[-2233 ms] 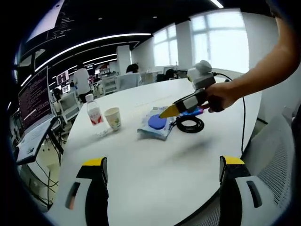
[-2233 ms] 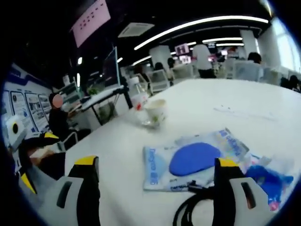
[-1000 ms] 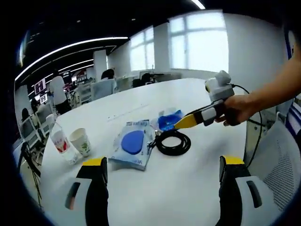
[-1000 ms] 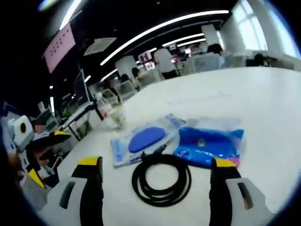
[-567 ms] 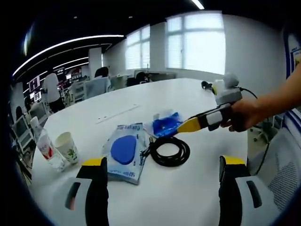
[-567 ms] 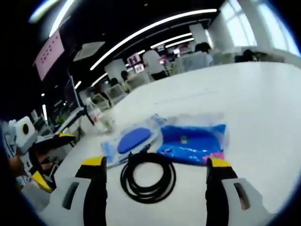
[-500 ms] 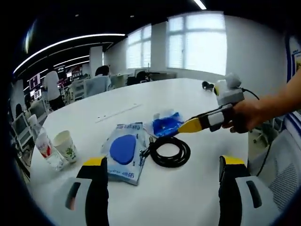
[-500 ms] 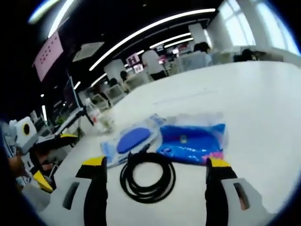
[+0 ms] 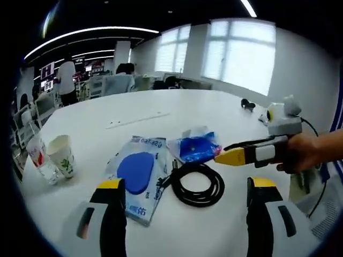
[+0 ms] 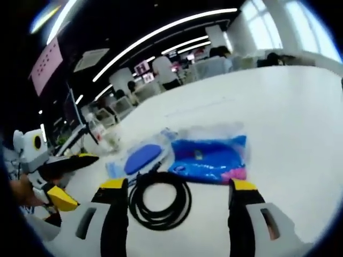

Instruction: Arrange the tabletop items into an orderly group along one side of the table until the central work area is clear of visible clutter.

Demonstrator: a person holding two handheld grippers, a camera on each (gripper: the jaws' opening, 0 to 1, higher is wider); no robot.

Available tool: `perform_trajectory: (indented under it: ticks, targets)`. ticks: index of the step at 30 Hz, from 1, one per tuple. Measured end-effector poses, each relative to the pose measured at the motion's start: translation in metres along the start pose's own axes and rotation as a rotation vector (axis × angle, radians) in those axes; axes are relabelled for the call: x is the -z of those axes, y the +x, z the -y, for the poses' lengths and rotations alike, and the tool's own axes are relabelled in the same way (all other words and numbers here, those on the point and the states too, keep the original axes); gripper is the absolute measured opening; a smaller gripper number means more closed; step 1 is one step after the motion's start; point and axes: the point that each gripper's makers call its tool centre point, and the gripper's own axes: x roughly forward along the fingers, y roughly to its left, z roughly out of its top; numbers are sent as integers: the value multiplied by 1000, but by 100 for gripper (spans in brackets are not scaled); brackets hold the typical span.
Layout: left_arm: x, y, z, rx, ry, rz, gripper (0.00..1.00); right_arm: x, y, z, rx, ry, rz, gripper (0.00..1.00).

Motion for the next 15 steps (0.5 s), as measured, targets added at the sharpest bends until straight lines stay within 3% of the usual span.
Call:
perform_trajectory:
  ticks: [7,15]
  targets:
    - [4,17,4,3,-15,-44,92,5,3,1,7,2,-14,71]
    - [15,32,-3,-48,-58,-96,91,7,9,5,23,-30,-44,71]
